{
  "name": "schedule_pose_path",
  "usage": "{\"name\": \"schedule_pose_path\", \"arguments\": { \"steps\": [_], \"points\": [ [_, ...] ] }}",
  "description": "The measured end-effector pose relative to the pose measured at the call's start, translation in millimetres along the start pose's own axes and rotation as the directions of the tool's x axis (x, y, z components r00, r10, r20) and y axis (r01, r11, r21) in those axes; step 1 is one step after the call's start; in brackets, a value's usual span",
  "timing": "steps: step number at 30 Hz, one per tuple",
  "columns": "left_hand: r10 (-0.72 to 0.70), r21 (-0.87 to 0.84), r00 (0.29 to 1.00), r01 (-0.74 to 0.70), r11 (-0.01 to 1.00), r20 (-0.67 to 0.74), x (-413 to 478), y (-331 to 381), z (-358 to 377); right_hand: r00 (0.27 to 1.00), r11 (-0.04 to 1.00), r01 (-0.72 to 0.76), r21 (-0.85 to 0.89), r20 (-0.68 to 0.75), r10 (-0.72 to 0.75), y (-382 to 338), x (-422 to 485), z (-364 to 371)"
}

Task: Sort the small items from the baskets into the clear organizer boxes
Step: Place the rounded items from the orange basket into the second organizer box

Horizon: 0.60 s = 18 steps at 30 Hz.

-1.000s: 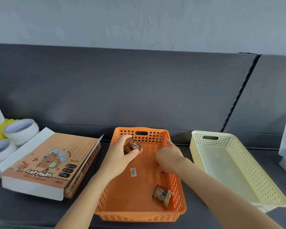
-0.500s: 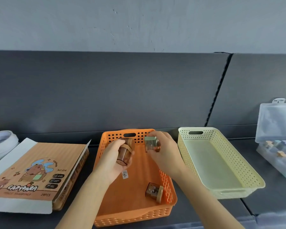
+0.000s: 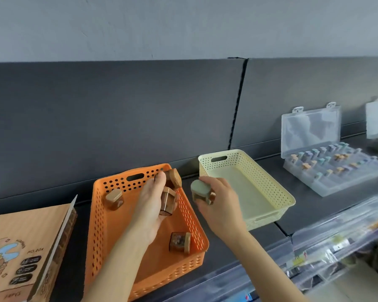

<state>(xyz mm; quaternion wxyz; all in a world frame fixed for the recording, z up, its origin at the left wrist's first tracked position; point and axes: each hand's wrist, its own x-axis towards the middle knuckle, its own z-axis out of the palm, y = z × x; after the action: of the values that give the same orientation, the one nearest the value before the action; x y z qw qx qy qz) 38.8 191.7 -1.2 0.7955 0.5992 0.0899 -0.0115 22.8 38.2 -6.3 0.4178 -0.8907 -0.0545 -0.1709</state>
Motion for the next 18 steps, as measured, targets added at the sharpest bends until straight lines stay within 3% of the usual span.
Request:
{"name": "schedule_pose_path", "arguments": {
  "steps": [7, 11, 18],
  "points": [
    [-0.017, 0.078, 0.982, 0.002, 0.997, 0.19, -14.2, -17.2, 66.9, 0.982, 0.988, -0.135, 0.074, -0.121, 0.144, 30.0, -27.1, -55.6],
    [-0.082, 0.118, 0.934, 0.044, 0.992, 0.346, -25.7, -32.6, 116.8, 0.963, 0.977, -0.198, 0.081, -0.17, 0.209, 60.2, -41.9, -99.0],
    [-0.149, 0.184, 0.865, 0.067, 0.981, 0.479, -55.4, -77.5, 223.1, 0.922, 0.958, -0.277, 0.068, -0.263, 0.285, 128.1, -69.0, -193.9]
  ]
}}
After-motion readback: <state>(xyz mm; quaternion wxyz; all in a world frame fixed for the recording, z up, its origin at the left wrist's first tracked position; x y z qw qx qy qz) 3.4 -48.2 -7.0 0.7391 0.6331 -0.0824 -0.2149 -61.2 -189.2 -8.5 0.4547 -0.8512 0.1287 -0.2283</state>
